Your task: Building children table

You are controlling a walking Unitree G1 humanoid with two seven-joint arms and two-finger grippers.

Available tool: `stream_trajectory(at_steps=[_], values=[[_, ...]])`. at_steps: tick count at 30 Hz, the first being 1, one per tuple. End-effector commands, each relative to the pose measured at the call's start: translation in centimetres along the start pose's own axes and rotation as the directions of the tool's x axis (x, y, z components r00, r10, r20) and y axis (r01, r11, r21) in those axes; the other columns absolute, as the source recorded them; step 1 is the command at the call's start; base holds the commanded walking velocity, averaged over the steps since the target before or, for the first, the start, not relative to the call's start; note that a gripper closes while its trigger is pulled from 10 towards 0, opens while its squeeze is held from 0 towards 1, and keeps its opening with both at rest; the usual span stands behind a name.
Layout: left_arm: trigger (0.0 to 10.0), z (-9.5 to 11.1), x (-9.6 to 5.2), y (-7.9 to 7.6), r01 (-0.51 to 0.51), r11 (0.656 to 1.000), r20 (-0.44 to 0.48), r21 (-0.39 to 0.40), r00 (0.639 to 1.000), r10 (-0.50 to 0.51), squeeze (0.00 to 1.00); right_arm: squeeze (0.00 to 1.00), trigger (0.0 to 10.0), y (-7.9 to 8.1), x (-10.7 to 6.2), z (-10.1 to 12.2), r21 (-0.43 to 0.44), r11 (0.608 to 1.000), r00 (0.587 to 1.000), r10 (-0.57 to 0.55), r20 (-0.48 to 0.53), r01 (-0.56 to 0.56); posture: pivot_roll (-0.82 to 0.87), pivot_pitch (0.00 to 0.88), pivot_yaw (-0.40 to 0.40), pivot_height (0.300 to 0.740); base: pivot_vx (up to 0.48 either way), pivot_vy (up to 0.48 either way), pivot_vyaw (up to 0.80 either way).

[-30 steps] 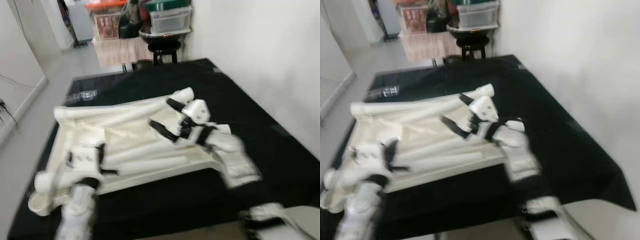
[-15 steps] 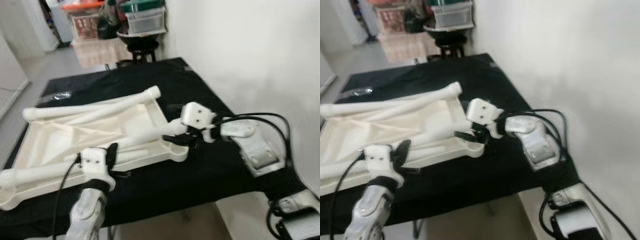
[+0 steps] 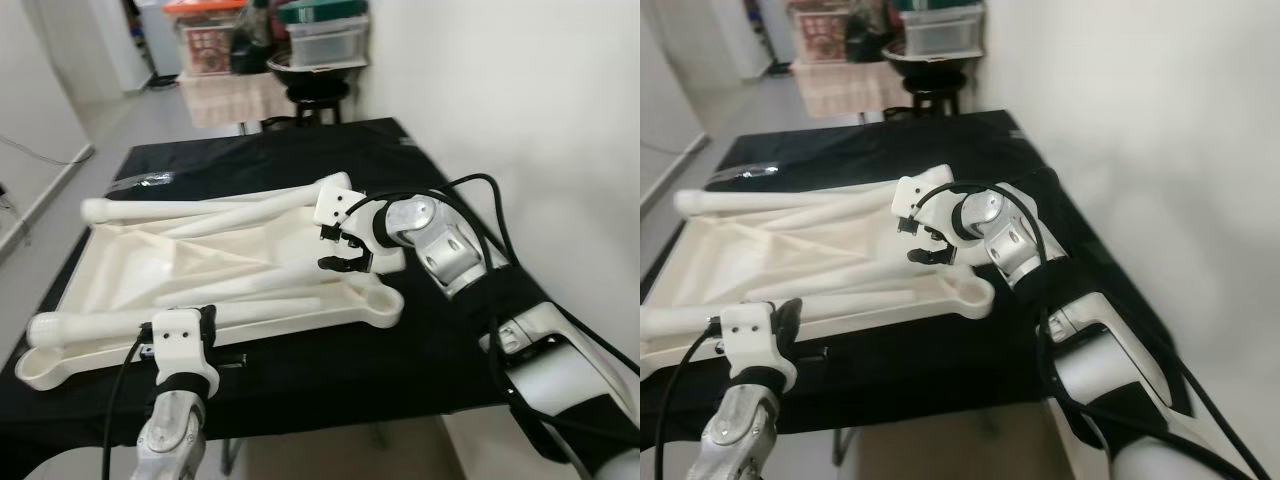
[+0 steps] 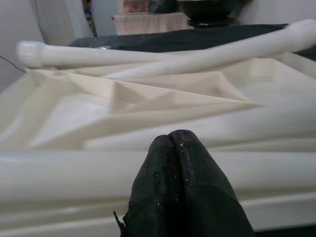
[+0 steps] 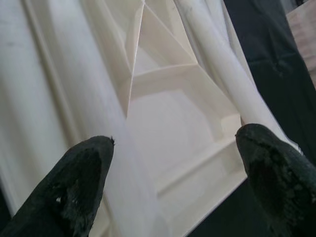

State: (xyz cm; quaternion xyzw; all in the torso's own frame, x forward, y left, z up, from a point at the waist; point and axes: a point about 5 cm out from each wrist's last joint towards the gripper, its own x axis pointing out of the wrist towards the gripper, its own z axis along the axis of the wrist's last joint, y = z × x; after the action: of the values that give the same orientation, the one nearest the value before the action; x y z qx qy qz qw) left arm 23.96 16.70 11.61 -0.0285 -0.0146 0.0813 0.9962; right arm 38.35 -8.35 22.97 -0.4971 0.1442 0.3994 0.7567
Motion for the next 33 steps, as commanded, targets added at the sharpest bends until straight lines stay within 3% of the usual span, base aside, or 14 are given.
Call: stream_trajectory(at_steps=[1, 3, 5, 7, 10, 16, 21, 32, 33], values=[[10.0, 0.0, 0.0, 0.4, -0.014, 0.999, -0.010, 0.039, 1.000, 0.014, 0.00, 0.00, 10.0, 0.8, 0.8, -0.3, -0.053, 0.998, 0.995, 0.031, -0.096, -0.037, -0.08, 0.000, 0.044, 0.740, 0.000, 0.000, 0.00], [10.0, 0.1, 0.0, 0.3, -0.006, 0.999, -0.015, 0.045, 1.000, 0.007, 0.00, 0.00, 10.0, 1.2, 1.2, -0.6, -0.093, 0.992, 0.980, 0.071, -0.184, -0.090, -0.08, 0.000, 0.049, 0.740, 0.000, 0.000, 0.00], [10.0, 0.1, 0.0, 0.3, -0.006, 0.999, -0.015, 0.045, 1.000, 0.007, 0.00, 0.00, 10.0, 1.2, 1.2, -0.6, -0.093, 0.992, 0.980, 0.071, -0.184, -0.090, -0.08, 0.000, 0.049, 0.740, 0.000, 0.000, 0.00], [10.0, 0.2, 0.2, -0.2, 0.006, 0.999, -0.018, 0.037, 1.000, -0.005, 0.00, 0.00, 10.0, 1.3, 1.6, -0.8, -0.163, 0.976, 0.954, 0.092, -0.286, -0.143, -0.08, 0.000, 0.046, 0.740, 0.000, 0.000, 0.00], [10.0, 0.3, 0.2, -0.4, 0.013, 1.000, -0.018, 0.028, 1.000, -0.013, 0.00, 0.00, 10.0, 1.1, 1.9, -0.7, -0.218, 0.961, 0.930, 0.086, -0.356, -0.173, -0.08, 0.000, 0.041, 0.740, 0.000, 0.000, 0.00], [10.0, 0.3, 0.2, -0.7, 0.018, 1.000, -0.019, 0.017, 1.000, -0.018, 0.00, 0.00, 10.0, 0.9, 2.3, -0.6, -0.256, 0.947, 0.910, 0.076, -0.407, -0.193, -0.08, 0.000, 0.029, 0.740, 0.000, 0.000, 0.00], [10.0, 0.4, 0.1, -1.0, 0.020, 1.000, -0.016, 0.008, 1.000, -0.020, 0.00, 0.00, 10.0, 1.4, 3.1, -1.5, -0.292, 0.929, 0.866, 0.054, -0.497, -0.226, -0.09, 0.000, 0.011, 0.740, 0.000, 0.000, 0.00], [10.0, 0.6, -0.1, -1.1, 0.010, 1.000, -0.010, 0.001, 1.000, -0.010, 0.00, 0.00, 9.9, 2.7, 4.3, -1.9, -0.310, 0.926, 0.843, 0.017, -0.538, -0.217, -0.09, 0.000, -0.006, 0.740, 0.000, 0.000, 0.00], [10.0, 0.6, -0.1, -1.0, 0.008, 1.000, -0.010, -0.001, 1.000, -0.008, 0.00, 0.00, 4.2, 2.8, 4.4, -1.8, -0.325, 0.919, 0.839, 0.012, -0.544, -0.224, -0.09, 0.000, -0.009, 0.740, 0.000, 0.000, 0.00]])
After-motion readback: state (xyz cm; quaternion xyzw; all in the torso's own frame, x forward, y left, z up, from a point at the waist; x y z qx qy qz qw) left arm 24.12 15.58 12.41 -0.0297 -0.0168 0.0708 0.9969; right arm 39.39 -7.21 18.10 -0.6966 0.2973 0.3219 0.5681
